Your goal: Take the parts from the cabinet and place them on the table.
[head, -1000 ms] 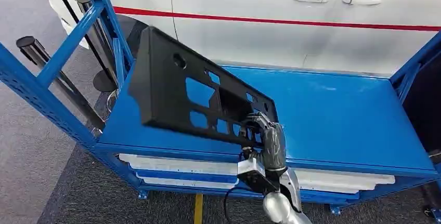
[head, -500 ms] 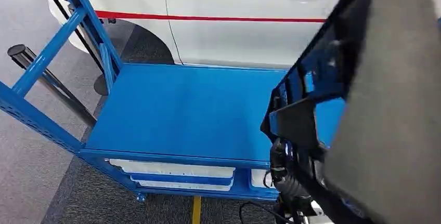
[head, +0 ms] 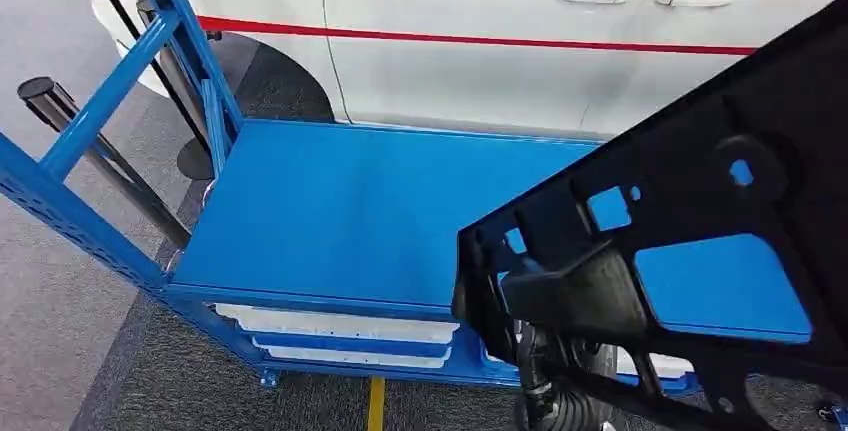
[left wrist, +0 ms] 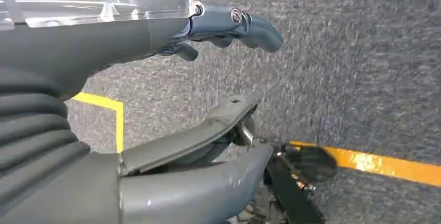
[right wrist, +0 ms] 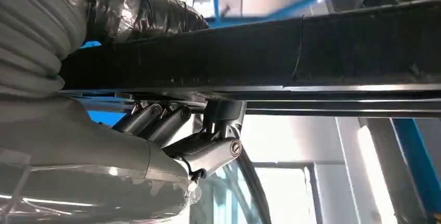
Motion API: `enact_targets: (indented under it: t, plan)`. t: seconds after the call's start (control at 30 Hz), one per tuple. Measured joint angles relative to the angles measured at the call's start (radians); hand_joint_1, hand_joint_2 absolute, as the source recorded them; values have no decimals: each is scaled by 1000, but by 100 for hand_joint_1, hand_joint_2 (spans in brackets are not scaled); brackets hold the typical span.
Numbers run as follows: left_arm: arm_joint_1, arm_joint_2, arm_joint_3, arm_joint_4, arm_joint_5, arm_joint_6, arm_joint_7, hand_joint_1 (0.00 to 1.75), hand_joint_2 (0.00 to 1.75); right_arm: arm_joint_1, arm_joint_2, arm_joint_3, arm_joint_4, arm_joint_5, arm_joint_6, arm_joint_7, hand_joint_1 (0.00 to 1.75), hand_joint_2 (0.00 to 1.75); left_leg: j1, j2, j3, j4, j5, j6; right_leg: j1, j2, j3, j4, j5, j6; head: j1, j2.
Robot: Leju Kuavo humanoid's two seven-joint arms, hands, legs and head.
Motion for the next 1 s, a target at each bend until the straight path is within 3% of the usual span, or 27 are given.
enact_targets:
  t: [0.03, 0.07, 0.1, 0.13, 0.17, 0.2, 0.27, 0.3, 0.33, 0.4, 0.43, 0.47, 0.5, 0.53, 0.57, 0.63, 0.67, 0.7, 0.8, 0.83, 0.87, 0.9, 0.93, 0.97, 1.0]
  plan:
    - [0, -3, 1, 0, -2, 0, 5, 0, 175, 9, 0, 0, 8, 0, 9, -10, 175, 175, 2, 0, -1, 3, -1, -1, -6, 0, 17, -32, 29, 6, 0, 0]
    - [1, -5, 2, 0, -6, 1, 12, 0, 175, 18, 0, -1, 16, 0, 14, -18, 175, 175, 6, 0, -2, 7, -2, -5, -12, 0, 54, -100, 70, 11, 0, 0]
    - [1, -8, 3, 0, -10, 3, 15, 0, 175, 24, 0, -1, 27, 2, 24, -25, 175, 175, 10, -1, -3, 12, -4, -11, -17, -1, 106, -197, 116, 16, 0, 0]
    - [0, -8, 5, 0, -12, 4, 18, 0, 175, 28, 0, -1, 36, 7, 38, -28, 175, 175, 12, -2, -5, 17, -6, -19, -22, 0, 149, -280, 140, 19, 1, 0]
    - [-2, -8, 7, 0, -14, 5, 20, 0, 175, 30, 1, -1, 47, 12, 52, -29, 175, 175, 6, -3, -8, 20, -7, -31, -10, 6, 153, -292, 131, 16, 0, 0]
    - [-3, -8, 8, 0, -18, 5, 22, 0, 175, 36, 3, -1, 57, 19, 63, -29, 175, 175, 6, -5, -9, 20, -3, -39, -11, 10, 148, -293, 137, 4, -1, 0]
    - [-4, -8, 9, 0, -18, 6, 23, 0, 175, 41, 4, -1, 77, 29, 68, -29, 175, 175, 9, -5, -10, 13, 5, -53, -4, 10, 141, -289, 142, -9, 0, 0]
    - [-2, -8, 10, 0, -18, 6, 24, 0, 175, 42, 5, -1, 86, 32, 68, -29, 175, 175, 11, -5, -13, 12, 9, -61, -6, 8, 136, -296, 151, -23, 0, 0]
    - [-5, -8, 10, 0, -18, 6, 25, 0, 175, 42, 9, -1, 94, 33, 68, -29, 175, 175, 14, -4, -19, 27, -11, -64, -10, 2, 132, -300, 160, -34, -1, 0]
    - [-5, -7, 11, 0, -19, 6, 26, 0, 175, 42, 16, -1, 107, 34, 68, -29, 175, 175, 12, -4, -58, 126, -108, -60, -6, -1, 116, -300, 172, -52, -2, 0]
    - [-6, -7, 11, 0, -19, 6, 26, 0, 175, 43, 17, -1, 113, 34, 68, -29, 175, 175, 11, -4, -89, 216, -162, -60, -1, -2, 104, -298, 180, -55, -1, 0]
    - [-6, -7, 12, 0, -19, 6, 26, 0, 175, 43, 17, -1, 118, 34, 68, -29, 175, 175, 10, -4, -107, 282, -193, -60, 4, -4, 93, -297, 186, -57, -1, 0]
    - [-5, -7, 12, 0, -19, 6, 26, 0, 175, 44, 17, -1, 122, 34, 68, -29, 175, 175, 9, -3, -108, 311, -201, -58, 8, -4, 82, -295, 192, -58, -1, 0]
    - [-5, -7, 12, 0, -19, 6, 26, 0, 175, 44, 17, -1, 127, 36, 68, -29, 175, 175, 7, -3, -84, 293, -190, -54, 12, -4, 71, -292, 199, -58, -1, 0]
    - [-5, -7, 12, 0, -19, 7, 26, 0, 175, 44, 17, -1, 131, 41, 69, -29, 175, 175, 5, -3, -38, 230, -161, -49, 14, -4, 60, -288, 206, -58, -2, 0]
    - [-9, -5, 12, 0, -22, 7, 26, 0, 175, 43, 18, -1, 135, 53, 71, -29, 175, 175, -2, -3, 89, 42, -106, -31, 15, -4, 44, -279, 218, -53, -2, 0]
    - [-13, -2, 12, -2, -26, 7, 25, 0, 175, 44, 20, 0, 138, 56, 71, -29, 175, 175, -9, -3, 106, -3, -121, -24, 18, -5, 41, -274, 223, -48, -1, 0]
    - [-13, -2, 12, -1, -29, 7, 23, 0, 175, 43, 21, 0, 142, 58, 71, -29, 175, 175, -13, -4, 103, -1, -102, -28, 18, -7, 42, -273, 226, -43, 0, 0]
    - [-12, -1, 12, -1, -37, 7, 26, 0, 175, 44, 23, 1, 149, 61, 62, -29, 175, 175, -18, -4, 94, -4, -78, -14, 13, -8, 44, -286, 254, -22, -1, 0]
    - [-12, -2, 13, -1, -39, 7, 28, 0, 175, 45, 23, 1, 149, 56, 60, -29, 175, 175, -7, 4, 85, -11, -61, -9, 10, -4, 37, -281, 247, -18, -1, 0]
    - [-12, 0, 13, -1, -40, 8, 29, 0, 175, 46, 24, 1, 150, 52, 60, -29, 175, 175, -7, 6, 70, -11, -48, -4, 10, 0, 25, -258, 195, -12, 1, 0]
    - [-12, 2, 13, -2, -43, 8, 29, 0, 175, 46, 24, 1, 151, 49, 60, -29, 175, 175, -7, 9, 55, -11, -38, 5, 7, 0, 9, -206, 130, -8, 1, 0]
    - [-12, 3, 13, -2, -45, 9, 29, 0, 175, 47, 24, 1, 153, 47, 60, -29, 175, 175, -8, 10, 40, -10, -27, 6, 4, 0, -7, -133, 67, -3, 1, 0]
    - [-12, 3, 13, -2, -49, 9, 29, 0, 175, 49, 24, 1, 155, 44, 60, -29, 175, 175, -8, 11, 28, -9, -15, 6, 2, 0, -20, -60, 26, 2, 0, 0]
    - [-12, 3, 13, -2, -50, 9, 29, 0, 175, 51, 24, 1, 156, 41, 58, -29, 175, 175, -8, 11, 11, -7, -4, 5, 1, 0, -23, -7, 16, 6, 0, 0]
